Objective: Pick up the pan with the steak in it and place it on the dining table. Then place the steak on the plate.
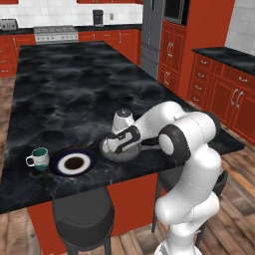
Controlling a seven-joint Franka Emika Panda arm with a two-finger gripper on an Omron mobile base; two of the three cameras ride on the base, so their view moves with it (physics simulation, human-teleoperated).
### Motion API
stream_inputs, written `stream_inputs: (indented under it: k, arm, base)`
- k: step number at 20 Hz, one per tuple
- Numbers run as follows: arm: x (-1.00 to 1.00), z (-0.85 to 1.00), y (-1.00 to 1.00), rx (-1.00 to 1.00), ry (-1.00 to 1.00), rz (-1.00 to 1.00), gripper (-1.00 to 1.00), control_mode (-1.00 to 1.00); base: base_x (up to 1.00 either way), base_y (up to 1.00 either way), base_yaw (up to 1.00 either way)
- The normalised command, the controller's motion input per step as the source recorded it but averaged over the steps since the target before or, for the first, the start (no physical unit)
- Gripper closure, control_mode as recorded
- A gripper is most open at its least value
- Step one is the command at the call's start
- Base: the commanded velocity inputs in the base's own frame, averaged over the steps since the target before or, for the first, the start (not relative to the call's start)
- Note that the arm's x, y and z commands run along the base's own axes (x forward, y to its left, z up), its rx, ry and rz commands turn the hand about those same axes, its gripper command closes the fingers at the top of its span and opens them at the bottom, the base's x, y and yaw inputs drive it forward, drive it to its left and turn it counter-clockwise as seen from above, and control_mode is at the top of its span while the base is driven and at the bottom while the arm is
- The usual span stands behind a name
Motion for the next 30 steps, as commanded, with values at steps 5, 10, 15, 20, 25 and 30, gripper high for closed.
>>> stream_inputs:
  k: [5,10,15,20,25,30]
  arm:
    - [0.32,-0.13,-0.02,0.00,0.00,0.00,-1.00,-1.00]
    - [0.00,-0.02,0.04,0.00,0.01,0.00,-1.00,-1.00]
    - [0.00,-0.21,0.10,0.00,0.02,0.00,-1.00,-1.00]
    - [0.09,-0.07,-0.01,0.00,0.00,0.00,-1.00,-1.00]
    - [0.10,-0.22,-0.15,0.00,0.00,0.00,-1.00,-1.00]
    - [0.00,-0.20,-0.08,0.00,0.00,0.00,1.00,-1.00]
  base:
    - [0.00,0.00,0.00]
    - [0.00,0.00,0.00]
    - [0.00,0.00,0.00]
    - [0.00,0.00,0.00]
    - [0.00,0.00,0.00]
    - [0.00,0.00,0.00]
